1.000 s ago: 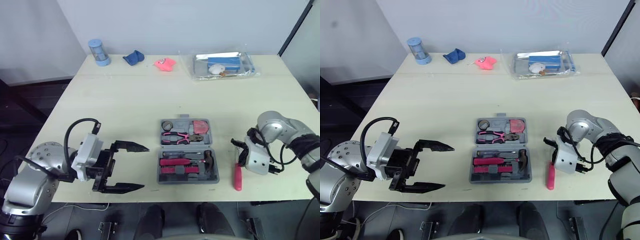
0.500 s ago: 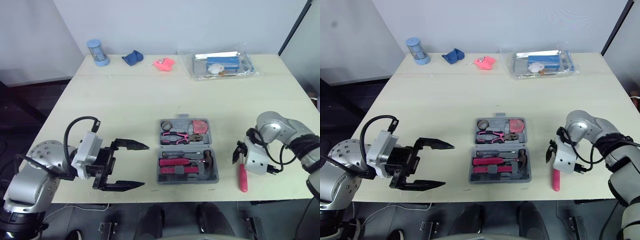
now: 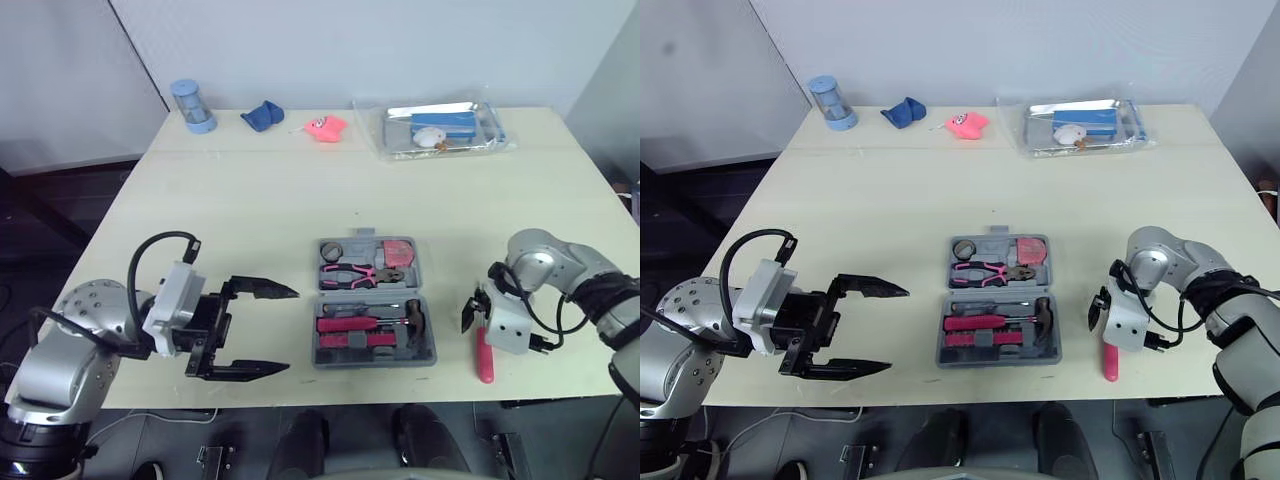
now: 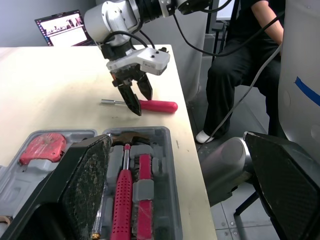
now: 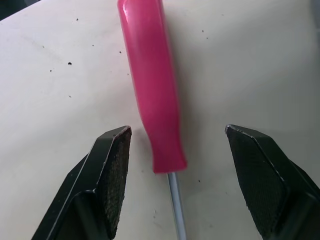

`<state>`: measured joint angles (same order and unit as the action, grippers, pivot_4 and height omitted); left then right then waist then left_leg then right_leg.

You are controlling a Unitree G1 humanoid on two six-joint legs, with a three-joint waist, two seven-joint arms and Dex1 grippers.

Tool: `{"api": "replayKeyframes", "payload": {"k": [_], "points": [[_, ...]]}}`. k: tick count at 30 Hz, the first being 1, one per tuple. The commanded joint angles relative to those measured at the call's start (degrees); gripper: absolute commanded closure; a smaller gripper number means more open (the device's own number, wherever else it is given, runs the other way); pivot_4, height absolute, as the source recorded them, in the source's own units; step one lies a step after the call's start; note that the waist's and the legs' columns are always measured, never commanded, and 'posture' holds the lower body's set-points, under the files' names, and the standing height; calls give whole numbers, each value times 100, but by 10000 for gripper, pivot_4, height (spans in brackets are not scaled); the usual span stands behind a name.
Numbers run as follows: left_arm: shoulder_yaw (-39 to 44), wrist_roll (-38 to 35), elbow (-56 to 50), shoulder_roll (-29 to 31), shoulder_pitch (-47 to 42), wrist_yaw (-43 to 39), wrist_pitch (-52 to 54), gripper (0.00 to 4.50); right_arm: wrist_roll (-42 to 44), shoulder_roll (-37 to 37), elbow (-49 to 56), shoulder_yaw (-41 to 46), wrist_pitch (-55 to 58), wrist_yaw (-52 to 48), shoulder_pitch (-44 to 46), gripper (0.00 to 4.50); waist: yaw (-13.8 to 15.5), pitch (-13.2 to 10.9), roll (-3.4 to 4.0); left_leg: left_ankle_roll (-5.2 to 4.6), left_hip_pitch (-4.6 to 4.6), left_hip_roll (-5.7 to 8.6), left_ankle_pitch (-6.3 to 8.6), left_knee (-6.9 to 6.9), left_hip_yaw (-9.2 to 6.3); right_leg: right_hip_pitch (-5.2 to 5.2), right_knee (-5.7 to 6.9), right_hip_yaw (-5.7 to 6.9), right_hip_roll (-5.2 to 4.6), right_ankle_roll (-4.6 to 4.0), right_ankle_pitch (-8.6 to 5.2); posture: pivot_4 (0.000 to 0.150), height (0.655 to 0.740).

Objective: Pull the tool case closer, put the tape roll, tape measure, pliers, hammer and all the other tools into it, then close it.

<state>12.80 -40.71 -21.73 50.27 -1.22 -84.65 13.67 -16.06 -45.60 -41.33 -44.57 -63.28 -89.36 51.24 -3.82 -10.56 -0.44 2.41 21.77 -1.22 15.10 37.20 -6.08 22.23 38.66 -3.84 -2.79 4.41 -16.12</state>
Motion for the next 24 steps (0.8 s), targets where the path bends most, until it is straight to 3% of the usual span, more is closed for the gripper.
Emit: {"api": "replayKeyframes", "payload": {"k": [1, 4, 6, 10, 18, 24], "points": [[11, -77, -55, 7, -28, 20, 5, 0, -2, -34, 33, 27, 52, -5, -14, 20969, 0, 0, 0, 0, 0, 0, 0, 0, 0, 0, 0, 0, 0, 0, 0, 1500, 7400], [6, -81, -73, 8, -26, 24, 13, 0, 14, -79, 67, 35, 95, -53, -31, 35801, -1, 0, 0, 0, 0, 0, 0, 0, 0, 0, 1, 0, 0, 0, 0, 1500, 7400], [6, -81, -87, 7, -21, 29, 17, 0, 104, -112, 134, 72, 203, -105, -58, 41749, -2, 0, 0, 0, 0, 0, 0, 0, -1, 0, 1, 0, 0, 0, 0, 1500, 7400], [12, -91, -116, -4, -6, 47, 18, 0, 599, -270, 640, 324, 1170, -277, -131, 41750, 0, -1, 2, 0, 0, 0, 0, 0, -1, 0, 2, 0, 0, 0, 0, 1500, 7400], [25, -121, -222, -46, 59, 126, 21, 0, 1804, -1055, 3516, 1819, 6502, 244, -1890, 41750, 130, -2, 4, -2, 10, 3, 1, 1, -13, 2, 2, 9, -1, -2, -1, 1500, 7400], [45, -189, -386, -76, 137, 251, 81, 0, 2455, -1118, 4574, 3168, 9342, 1520, -3054, 41750, 142, -3, 5, -2, 10, 4, 1, 5, -11, 2, 4, 8, -1, -1, -1, 1500, 7400]]}}
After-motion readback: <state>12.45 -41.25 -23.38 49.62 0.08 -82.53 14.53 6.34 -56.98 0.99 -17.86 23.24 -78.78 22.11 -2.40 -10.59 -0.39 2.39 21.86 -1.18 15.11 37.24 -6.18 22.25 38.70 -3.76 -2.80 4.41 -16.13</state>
